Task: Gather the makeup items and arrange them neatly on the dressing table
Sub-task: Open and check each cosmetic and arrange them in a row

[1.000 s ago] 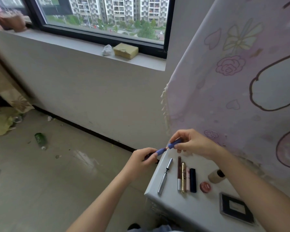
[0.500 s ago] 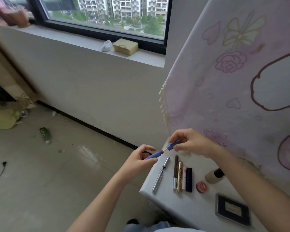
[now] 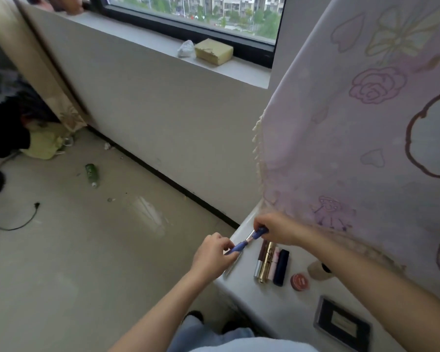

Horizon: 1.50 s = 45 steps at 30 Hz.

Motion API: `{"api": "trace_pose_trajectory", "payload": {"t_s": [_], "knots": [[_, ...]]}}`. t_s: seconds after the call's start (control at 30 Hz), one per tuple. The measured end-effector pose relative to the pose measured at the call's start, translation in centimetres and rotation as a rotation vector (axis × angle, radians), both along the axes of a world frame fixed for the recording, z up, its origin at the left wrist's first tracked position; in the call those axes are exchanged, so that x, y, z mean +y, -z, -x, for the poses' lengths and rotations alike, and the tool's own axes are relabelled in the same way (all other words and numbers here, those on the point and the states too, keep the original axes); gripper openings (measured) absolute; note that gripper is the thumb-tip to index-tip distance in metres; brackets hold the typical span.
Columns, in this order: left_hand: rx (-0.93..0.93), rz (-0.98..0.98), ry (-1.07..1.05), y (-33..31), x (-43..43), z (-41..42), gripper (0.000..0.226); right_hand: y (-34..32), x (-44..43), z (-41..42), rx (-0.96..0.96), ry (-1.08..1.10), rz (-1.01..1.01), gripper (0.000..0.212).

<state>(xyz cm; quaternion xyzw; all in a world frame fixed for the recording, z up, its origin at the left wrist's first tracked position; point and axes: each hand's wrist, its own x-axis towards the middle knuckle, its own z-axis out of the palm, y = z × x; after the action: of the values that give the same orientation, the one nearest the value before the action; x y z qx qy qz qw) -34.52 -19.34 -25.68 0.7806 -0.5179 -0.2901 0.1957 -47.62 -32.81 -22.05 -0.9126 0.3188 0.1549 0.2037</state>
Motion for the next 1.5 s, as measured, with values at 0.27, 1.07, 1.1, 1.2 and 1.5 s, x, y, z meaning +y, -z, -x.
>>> {"api": "trace_pose_trajectory", "payload": {"t_s": [0.27,1.07,1.1,1.2,1.5], "knots": [[-0.550,-0.036,0.060,3.4,-0.5,4.1,0.030,5.0,-0.8,0.1,0.132,-0.400,0.327,0.024],[-0.676,0.040,-0.072,8.7,-0.6,5.2,0.029,8.8,-1.7,-0.2,0.195,-0.469,0.368,0.036],[-0.680,0.043,-0.067,8.9,-0.6,5.2,0.028,9.5,-2.0,-0.2,0.146,-0.464,0.395,0.037],[-0.680,0.032,-0.034,9.0,-0.5,5.2,0.025,8.2,-1.4,-0.1,0.190,-0.508,0.409,0.022],[-0.608,0.061,0.037,8.0,0.1,4.7,0.032,6.0,-1.5,1.0,0.064,-0.463,0.405,0.023]]}}
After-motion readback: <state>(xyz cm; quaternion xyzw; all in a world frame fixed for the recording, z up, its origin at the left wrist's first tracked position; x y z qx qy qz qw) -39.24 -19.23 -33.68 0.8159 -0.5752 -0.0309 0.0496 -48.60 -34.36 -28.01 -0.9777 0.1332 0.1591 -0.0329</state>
